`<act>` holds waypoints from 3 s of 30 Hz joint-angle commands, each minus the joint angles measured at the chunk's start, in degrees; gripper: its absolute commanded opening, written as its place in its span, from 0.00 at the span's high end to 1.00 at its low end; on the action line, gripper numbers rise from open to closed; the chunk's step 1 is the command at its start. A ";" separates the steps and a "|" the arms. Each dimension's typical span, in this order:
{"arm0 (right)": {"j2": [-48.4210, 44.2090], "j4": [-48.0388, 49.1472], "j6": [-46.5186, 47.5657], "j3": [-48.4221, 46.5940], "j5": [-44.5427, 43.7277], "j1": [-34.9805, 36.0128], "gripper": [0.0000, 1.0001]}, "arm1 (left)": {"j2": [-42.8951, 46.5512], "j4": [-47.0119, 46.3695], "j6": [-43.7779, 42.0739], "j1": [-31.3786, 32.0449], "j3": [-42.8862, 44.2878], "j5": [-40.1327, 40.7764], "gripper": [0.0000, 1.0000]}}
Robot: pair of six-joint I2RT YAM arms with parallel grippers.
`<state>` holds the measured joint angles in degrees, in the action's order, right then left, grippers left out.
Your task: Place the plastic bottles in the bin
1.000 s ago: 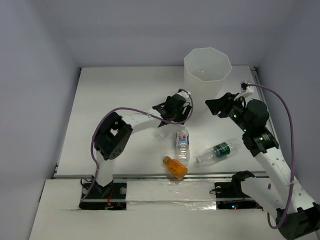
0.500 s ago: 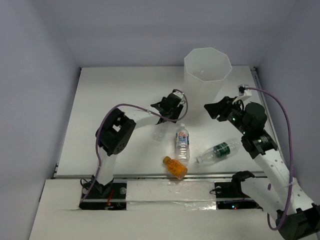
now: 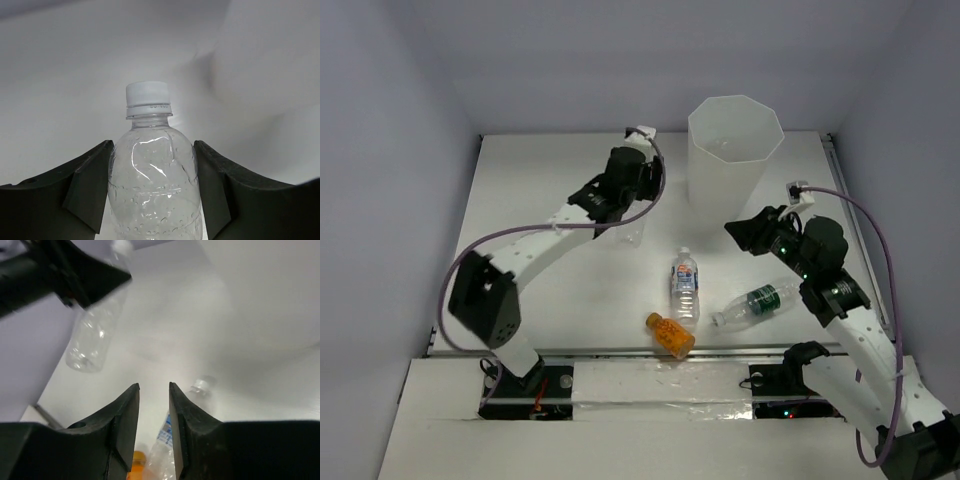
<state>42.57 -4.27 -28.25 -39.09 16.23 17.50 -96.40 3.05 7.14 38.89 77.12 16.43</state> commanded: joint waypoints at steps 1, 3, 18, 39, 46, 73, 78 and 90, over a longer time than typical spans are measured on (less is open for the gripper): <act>-1.70 3.83 0.13 1.12 3.28 4.10 0.65 | 11.03 -5.68 2.79 0.48 1.27 -7.71 0.68; -1.52 3.75 0.04 1.73 2.50 6.75 0.67 | 13.42 -7.87 3.93 0.48 3.29 -12.02 0.68; -2.32 4.36 1.00 7.01 -0.76 22.57 0.70 | -4.13 -16.85 6.40 1.62 40.54 -20.03 0.68; 4.19 5.94 0.92 8.42 -7.26 32.33 0.69 | -36.75 -37.50 6.84 3.21 65.79 -16.95 0.58; 6.65 6.91 0.39 8.33 -9.55 34.10 0.69 | -39.04 -38.56 4.74 3.21 65.88 -15.91 0.53; 22.03 -11.27 -3.74 -3.62 -24.39 53.33 0.33 | 22.72 -34.43 5.59 7.07 -3.96 -1.84 0.09; 26.16 -17.52 -7.69 -7.13 -30.37 56.77 0.28 | 37.15 -29.87 14.73 9.27 -24.96 1.15 0.30; 34.16 -25.17 -13.67 -11.80 -39.08 59.41 0.24 | 53.59 -16.94 19.85 10.32 -42.75 2.56 0.50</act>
<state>75.50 -26.92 -39.72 -48.10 -19.14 76.23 -46.81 -12.75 24.82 48.77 35.07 18.13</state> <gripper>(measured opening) 0.755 0.501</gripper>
